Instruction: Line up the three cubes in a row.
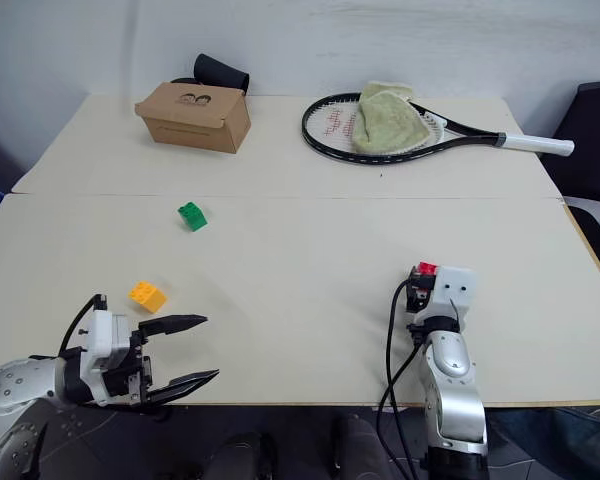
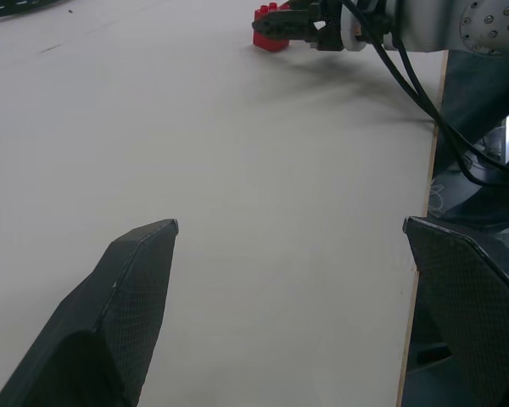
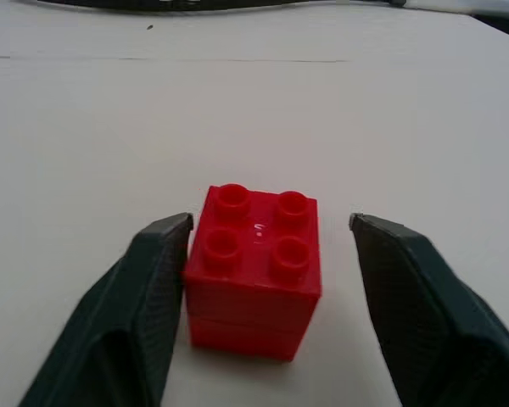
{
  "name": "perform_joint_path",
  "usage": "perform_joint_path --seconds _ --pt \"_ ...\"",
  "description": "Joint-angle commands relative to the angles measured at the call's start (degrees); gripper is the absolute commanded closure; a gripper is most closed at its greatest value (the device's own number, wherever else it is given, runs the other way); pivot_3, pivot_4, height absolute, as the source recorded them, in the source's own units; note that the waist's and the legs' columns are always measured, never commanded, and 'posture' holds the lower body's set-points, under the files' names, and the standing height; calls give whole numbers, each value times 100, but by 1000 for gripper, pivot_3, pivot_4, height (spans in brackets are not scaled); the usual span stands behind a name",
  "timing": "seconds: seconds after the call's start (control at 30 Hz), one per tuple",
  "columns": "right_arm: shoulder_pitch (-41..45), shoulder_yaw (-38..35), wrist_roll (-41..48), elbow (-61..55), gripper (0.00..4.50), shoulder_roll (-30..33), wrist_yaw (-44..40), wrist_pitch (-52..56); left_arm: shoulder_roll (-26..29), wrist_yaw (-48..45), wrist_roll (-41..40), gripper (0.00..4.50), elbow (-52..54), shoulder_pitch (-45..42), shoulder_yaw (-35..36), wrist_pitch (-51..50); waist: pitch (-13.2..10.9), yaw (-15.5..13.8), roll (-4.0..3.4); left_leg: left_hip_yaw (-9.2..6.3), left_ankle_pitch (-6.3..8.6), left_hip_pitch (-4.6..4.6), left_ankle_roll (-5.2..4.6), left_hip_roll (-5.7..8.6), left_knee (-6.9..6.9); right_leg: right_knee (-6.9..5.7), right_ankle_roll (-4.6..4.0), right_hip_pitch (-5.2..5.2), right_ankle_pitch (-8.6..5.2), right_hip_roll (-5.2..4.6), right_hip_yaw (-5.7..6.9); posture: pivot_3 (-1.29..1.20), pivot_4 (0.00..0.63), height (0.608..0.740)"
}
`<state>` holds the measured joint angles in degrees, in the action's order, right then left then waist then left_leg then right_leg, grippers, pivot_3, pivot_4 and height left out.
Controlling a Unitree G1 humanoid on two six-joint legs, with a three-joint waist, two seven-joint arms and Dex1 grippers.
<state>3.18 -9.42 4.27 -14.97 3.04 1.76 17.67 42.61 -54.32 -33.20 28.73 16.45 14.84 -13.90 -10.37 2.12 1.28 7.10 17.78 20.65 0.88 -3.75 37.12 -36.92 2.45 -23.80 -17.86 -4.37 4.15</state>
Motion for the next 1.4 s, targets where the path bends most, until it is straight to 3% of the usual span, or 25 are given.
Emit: perform_joint_path --seconds 0.03,0.07,0.17,0.2,0.3,0.4,0.5,0.87,1.03,1.17,1.4 --pt "21 -35 277 -171 2628 73 -287 -127 -19 108 -18 0 278 -2 100 -23 0 3 0 0 0 0 0 0 0 0 0 0 0 0 0 0 150 740" --pt "28 -44 493 -211 2998 152 -579 -171 -18 146 -27 0 325 1 97 -50 0 2 0 0 0 0 0 0 0 0 0 0 0 0 0 0 150 740" --pt "142 99 1253 -354 3025 827 -2205 -488 -24 247 -66 0 423 -1 120 -123 -5 1 -7 0 1 0 -2 1 1 1 1 1 0 0 0 0 150 740" --pt "177 265 1544 -357 3025 1382 -3367 -781 -21 265 -85 0 435 -6 138 -150 -6 2 -9 1 3 1 -8 3 3 4 5 2 2 0 -1 0 150 740" --pt "413 558 1999 170 3025 2706 -5775 -1237 -24 267 -92 0 400 -24 138 -177 -10 -10 -15 2 7 -3 -18 4 3 10 12 8 1 4 0 0 150 740" --pt "1067 866 2006 1260 3025 3325 -7170 -1690 -53 240 -24 0 265 -97 69 -141 -11 -28 -2 -1 8 -13 -18 2 4 17 12 22 1 12 6 0 150 740" --pt "1760 1197 1907 2325 3025 3384 -8116 -2031 -93 257 12 0 183 -92 94 -114 -14 -29 2 1 7 -20 -16 0 8 14 10 26 1 16 3 0 150 740" --pt "2685 1515 1403 4503 3025 2737 -8839 -3168 -153 253 26 0 295 262 342 -50 -15 -39 0 3 8 -15 -15 0 19 13 10 25 1 -3 7 0 150 740" --pt "2826 1459 1446 4772 1301 2600 -8907 -3273 -127 200 32 0 241 345 544 -12 -15 -36 -1 1 8 -15 -15 1 17 10 9 24 1 -6 9 0 150 740" --pt "2847 1181 1805 4270 20 2661 -8959 -3278 -210 181 103 0 166 691 944 167 -19 -8 -7 1 8 -15 -14 0 13 9 8 22 1 -6 9 0 150 740" --pt "2063 542 2348 2871 20 3157 -8618 -2893 -1176 396 -246 0 -237 2059 2573 475 -23 -33 -9 -4 20 -10 -15 -3 7 35 7 23 -1 -6 19 0 150 740"
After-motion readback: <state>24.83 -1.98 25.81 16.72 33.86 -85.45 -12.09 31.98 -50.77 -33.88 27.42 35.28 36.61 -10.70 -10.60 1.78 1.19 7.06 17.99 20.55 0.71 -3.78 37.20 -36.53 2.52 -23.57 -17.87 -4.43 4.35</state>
